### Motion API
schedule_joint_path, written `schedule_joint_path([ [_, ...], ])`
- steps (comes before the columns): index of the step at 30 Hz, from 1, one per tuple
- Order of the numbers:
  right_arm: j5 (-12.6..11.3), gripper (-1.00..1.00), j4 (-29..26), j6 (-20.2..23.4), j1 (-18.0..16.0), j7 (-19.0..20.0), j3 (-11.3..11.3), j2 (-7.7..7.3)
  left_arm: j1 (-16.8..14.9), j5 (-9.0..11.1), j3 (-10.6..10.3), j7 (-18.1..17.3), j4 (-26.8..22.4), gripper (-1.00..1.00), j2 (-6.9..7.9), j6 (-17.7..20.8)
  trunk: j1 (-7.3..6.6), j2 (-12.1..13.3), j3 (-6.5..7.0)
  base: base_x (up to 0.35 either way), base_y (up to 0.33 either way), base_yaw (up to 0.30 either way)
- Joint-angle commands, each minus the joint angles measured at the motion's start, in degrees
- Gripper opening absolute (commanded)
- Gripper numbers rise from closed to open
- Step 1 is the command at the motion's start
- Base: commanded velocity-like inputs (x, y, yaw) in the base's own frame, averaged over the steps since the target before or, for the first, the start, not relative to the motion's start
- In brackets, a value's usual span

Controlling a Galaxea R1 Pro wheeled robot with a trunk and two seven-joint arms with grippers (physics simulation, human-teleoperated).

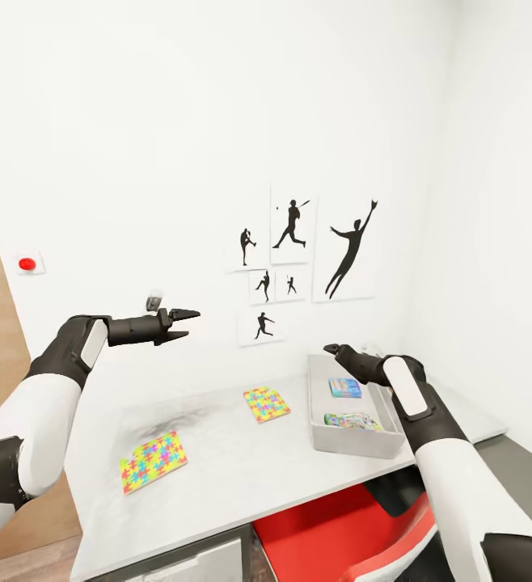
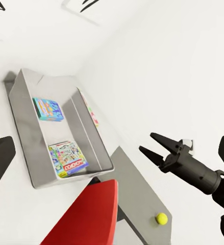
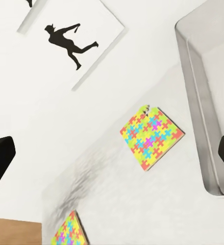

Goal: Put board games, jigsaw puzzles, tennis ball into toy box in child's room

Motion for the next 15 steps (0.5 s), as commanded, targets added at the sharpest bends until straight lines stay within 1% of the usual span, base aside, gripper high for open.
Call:
schedule_joint_path([
  [1, -0.6, 1.0, -0.11, 0.2, 0.0, -0.49, -0.02, 0.0, -0.02, 0.08, 0.1, -0.06, 0.02, 1.0, -0.01, 0.3, 0.02, -0.04, -0.03, -0.034, 0.0, 0.0],
  [11, -0.6, 1.0, -0.28, 0.46, 0.17, -0.49, 0.0, 0.0, -0.02, 0.08, 0.05, -0.06, 0.0, 1.0, 0.0, 0.3, 0.02, -0.04, -0.03, -0.008, 0.0, 0.0],
  [15, -0.64, 1.0, -0.33, 0.5, 0.84, -0.45, -0.03, 0.0, 0.03, 0.08, 0.05, -0.05, 0.02, 1.0, 0.0, 0.3, 0.02, -0.04, 0.05, 0.0, 0.0, 0.0],
])
